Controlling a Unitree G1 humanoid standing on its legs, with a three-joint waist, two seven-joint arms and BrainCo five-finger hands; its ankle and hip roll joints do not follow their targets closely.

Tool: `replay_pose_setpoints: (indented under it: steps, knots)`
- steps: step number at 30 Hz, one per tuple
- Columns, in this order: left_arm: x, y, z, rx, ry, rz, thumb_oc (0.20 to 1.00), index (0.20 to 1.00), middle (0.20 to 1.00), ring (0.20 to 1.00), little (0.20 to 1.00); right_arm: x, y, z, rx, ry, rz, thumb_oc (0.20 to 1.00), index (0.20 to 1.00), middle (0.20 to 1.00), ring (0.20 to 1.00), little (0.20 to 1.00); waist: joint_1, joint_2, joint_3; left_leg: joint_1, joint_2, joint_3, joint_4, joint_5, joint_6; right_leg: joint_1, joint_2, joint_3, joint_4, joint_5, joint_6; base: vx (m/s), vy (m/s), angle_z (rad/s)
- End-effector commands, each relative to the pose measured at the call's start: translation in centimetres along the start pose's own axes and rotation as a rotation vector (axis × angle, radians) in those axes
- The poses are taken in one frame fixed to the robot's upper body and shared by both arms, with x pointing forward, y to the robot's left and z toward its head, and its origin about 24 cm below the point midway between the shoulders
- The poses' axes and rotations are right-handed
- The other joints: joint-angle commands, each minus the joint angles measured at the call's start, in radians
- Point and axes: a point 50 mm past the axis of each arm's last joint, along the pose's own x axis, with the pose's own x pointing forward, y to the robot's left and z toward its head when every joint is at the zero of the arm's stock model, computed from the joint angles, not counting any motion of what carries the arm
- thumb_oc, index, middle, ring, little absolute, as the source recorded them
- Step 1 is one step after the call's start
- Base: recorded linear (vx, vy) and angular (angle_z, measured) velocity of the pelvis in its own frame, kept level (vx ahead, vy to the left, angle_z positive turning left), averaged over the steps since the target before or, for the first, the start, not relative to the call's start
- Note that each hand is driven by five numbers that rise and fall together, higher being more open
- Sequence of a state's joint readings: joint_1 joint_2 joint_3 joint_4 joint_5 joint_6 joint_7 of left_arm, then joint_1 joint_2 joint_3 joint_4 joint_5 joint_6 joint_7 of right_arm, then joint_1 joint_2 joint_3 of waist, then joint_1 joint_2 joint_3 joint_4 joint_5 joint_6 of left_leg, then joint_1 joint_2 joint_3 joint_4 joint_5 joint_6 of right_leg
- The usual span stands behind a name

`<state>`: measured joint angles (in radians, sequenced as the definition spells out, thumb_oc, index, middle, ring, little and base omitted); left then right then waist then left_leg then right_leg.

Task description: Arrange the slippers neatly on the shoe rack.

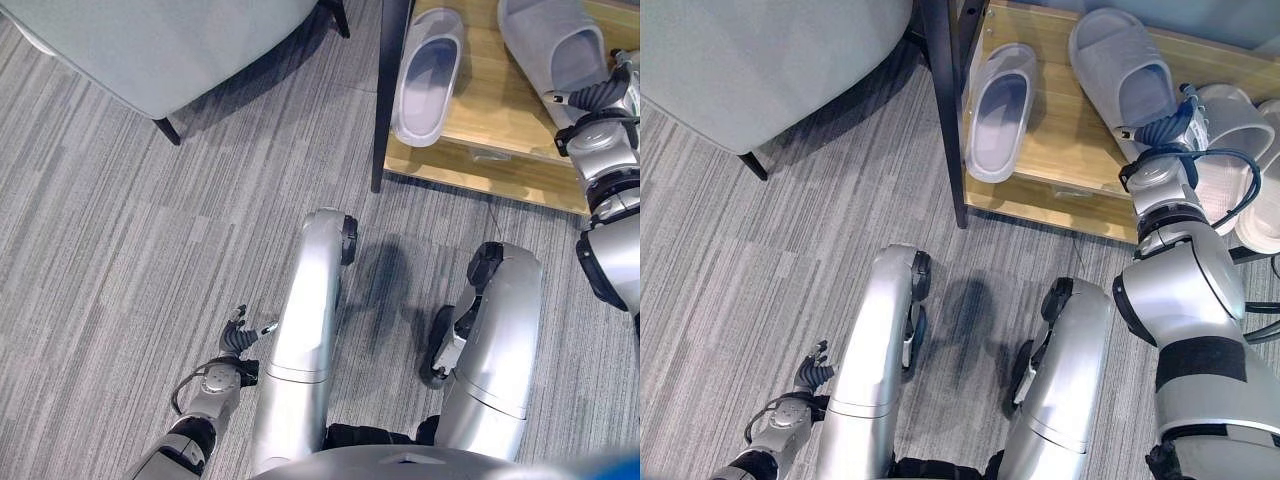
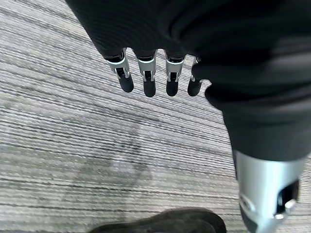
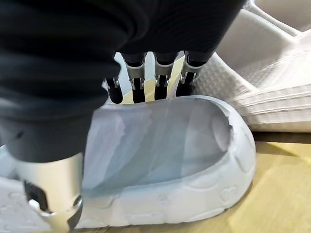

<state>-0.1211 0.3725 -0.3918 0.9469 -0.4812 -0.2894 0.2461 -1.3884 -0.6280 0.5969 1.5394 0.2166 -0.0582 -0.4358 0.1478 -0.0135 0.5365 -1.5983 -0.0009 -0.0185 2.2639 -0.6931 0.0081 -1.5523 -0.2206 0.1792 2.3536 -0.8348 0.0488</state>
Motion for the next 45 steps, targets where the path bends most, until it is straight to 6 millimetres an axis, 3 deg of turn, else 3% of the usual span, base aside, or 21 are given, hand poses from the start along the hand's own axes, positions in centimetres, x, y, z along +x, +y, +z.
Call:
replay_pose_setpoints:
  steps: [1,4,10,14,19,25,30,34,39,45]
  knots:
    - [-0.5,0.8,0.2,0.071,-0.043,-0.026,1.000,1.000,1.000,1.000,1.000,0.1,-0.1,1.7,0.067,-0.041,-0.011,1.000,1.000,1.000,1.000,1.000,0.036,0.021,-0.016,0.028,0.009,-0.071,0.006,-0.123,0.033,0.003,0.047,0.107,-0.032,0.173,-0.080,0.00,0.000,0.00]
    - [-0.3,0.8,0.9,0.066,-0.065,-0.015,1.000,1.000,1.000,1.000,1.000,-0.7,1.7,3.5,0.114,-0.091,0.035,1.000,1.000,1.000,1.000,1.000,0.026,0.017,-0.016,0.028,0.010,-0.071,0.016,-0.131,0.035,0.007,0.056,0.114,-0.020,0.172,-0.080,0.01,0.014,-0.05]
    - [0.1,0.6,1.6,0.070,-0.078,0.000,1.000,1.000,1.000,1.000,1.000,-1.8,3.9,4.1,0.123,-0.117,0.089,1.000,1.000,1.000,1.000,1.000,0.005,0.012,-0.017,0.028,0.003,-0.076,0.036,-0.142,0.029,0.019,0.059,0.114,0.009,0.162,-0.077,0.01,0.006,-0.02]
    - [0.0,0.8,0.9,0.058,-0.044,0.030,1.000,1.000,1.000,1.000,1.000,-3.0,5.5,6.0,0.128,-0.212,0.083,1.000,1.000,1.000,1.000,1.000,-0.018,0.004,-0.018,0.028,0.007,-0.079,0.042,-0.145,0.024,0.024,0.066,0.114,0.016,0.166,-0.075,0.02,-0.023,-0.06]
    - [-0.6,0.9,-0.3,0.064,-0.011,0.045,1.000,1.000,1.000,1.000,1.000,-4.3,5.8,8.7,0.214,-0.337,0.015,1.000,1.000,1.000,1.000,1.000,-0.036,0.005,-0.017,0.028,0.008,-0.079,0.038,-0.146,0.026,0.008,0.079,0.119,0.016,0.165,-0.080,0.02,-0.027,-0.10]
    - [-1.1,0.9,-1.1,0.065,0.000,0.048,1.000,1.000,1.000,1.000,1.000,-4.9,4.1,8.4,0.386,-0.383,-0.116,1.000,1.000,1.000,1.000,1.000,-0.061,0.017,-0.017,0.028,0.007,-0.081,0.043,-0.148,0.026,0.003,0.081,0.113,0.021,0.159,-0.081,0.02,-0.041,-0.06]
    - [-1.3,1.0,-1.4,0.073,0.008,0.044,1.000,1.000,1.000,1.000,1.000,-5.2,3.9,7.5,0.444,-0.363,-0.138,1.000,1.000,1.000,1.000,1.000,-0.068,0.019,-0.017,0.028,0.006,-0.085,0.054,-0.149,0.024,0.002,0.085,0.111,0.036,0.157,-0.081,0.01,-0.037,-0.04]
    - [-1.3,0.9,-1.7,0.088,0.024,0.026,1.000,1.000,1.000,1.000,1.000,-5.4,4.6,6.6,0.421,-0.359,-0.090,1.000,1.000,1.000,1.000,1.000,-0.078,0.019,-0.017,0.028,0.006,-0.090,0.067,-0.151,0.022,0.000,0.090,0.109,0.044,0.156,-0.079,0.01,-0.018,0.00]
    - [-1.0,0.9,-1.5,0.078,0.032,0.038,1.000,1.000,1.000,1.000,1.000,-6.0,5.4,7.0,0.419,-0.381,-0.043,1.000,1.000,1.000,1.000,1.000,-0.081,0.018,-0.018,0.028,0.003,-0.098,0.085,-0.154,0.022,-0.001,0.094,0.107,0.055,0.156,-0.075,0.01,-0.014,-0.04]
    - [-0.3,0.5,-1.0,0.075,0.035,0.055,1.000,1.000,1.000,1.000,1.000,-7.8,7.0,7.4,0.521,-0.400,0.040,1.000,1.000,1.000,1.000,1.000,-0.096,0.011,-0.018,0.028,0.001,-0.102,0.113,-0.160,0.024,0.008,0.101,0.102,0.072,0.162,-0.070,0.01,-0.010,-0.06]
